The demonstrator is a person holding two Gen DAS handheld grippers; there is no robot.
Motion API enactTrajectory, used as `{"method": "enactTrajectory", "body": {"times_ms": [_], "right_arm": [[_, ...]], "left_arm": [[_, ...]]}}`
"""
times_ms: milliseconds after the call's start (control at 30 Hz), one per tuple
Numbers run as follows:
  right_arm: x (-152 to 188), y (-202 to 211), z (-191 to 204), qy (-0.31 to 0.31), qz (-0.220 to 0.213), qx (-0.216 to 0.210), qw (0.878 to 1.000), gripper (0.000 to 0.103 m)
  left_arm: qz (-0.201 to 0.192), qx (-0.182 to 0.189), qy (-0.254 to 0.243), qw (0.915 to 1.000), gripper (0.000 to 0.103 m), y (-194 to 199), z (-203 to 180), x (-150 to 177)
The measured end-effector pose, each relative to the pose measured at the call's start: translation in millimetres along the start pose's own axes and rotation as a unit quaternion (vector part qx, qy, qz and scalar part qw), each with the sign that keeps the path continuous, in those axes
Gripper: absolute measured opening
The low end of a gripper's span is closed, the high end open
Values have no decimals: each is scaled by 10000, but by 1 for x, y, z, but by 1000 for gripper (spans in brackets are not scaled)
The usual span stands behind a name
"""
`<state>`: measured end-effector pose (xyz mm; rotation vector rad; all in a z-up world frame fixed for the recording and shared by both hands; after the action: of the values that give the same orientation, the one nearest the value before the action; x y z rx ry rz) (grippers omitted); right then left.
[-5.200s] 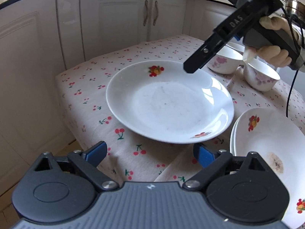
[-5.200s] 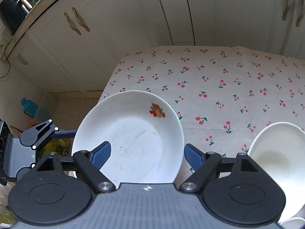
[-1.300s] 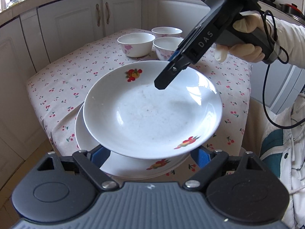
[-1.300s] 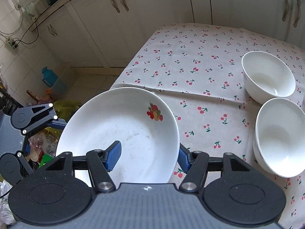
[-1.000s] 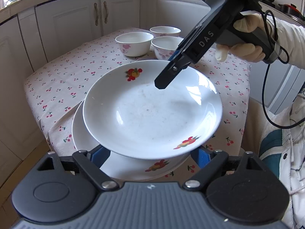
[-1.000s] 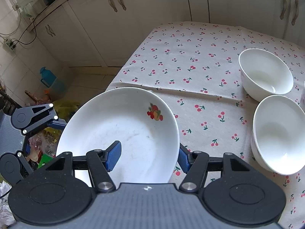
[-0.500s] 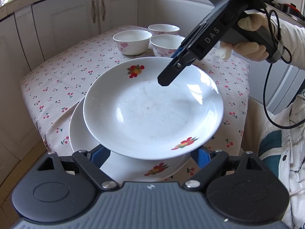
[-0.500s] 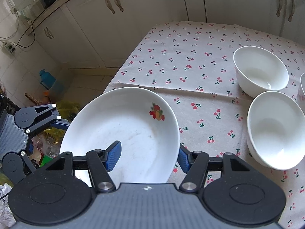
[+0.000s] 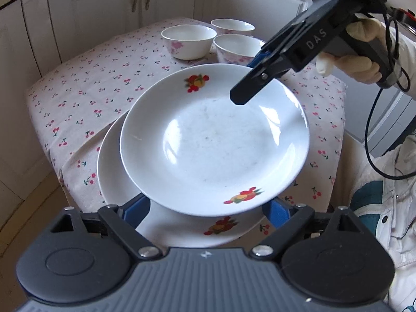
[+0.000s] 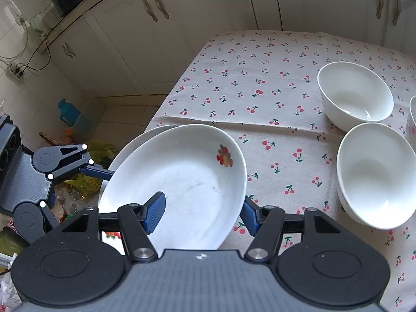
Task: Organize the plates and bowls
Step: 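Lower the shallow plate onto the plate stack and open the left gripper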
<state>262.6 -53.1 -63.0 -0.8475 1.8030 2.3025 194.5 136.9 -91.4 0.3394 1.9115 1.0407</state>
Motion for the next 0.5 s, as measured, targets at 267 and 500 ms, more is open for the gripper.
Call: {"method": "enactTrajectory", "body": {"times_ms": [267, 500], "right_arm": [[0, 0, -2, -142, 19, -110, 9998, 68], [2, -2, 1, -179, 22, -118, 9998, 68]], "left_arm": [[188, 11, 124, 9997, 98, 1, 0, 0], [249, -185, -186, 9993, 99, 2, -9, -2]]}}
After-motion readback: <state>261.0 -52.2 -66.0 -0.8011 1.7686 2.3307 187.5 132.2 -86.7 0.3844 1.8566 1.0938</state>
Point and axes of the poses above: each gripper's, at about its wrist camera, not at the fingertips, and y roughly against the way its jaws point, z to its left, x to its underside, the point moved 4 cm from there along -y, roughly the way its jaws point, and after that the axes turned 12 degrees about x, right-handed, at the moved point
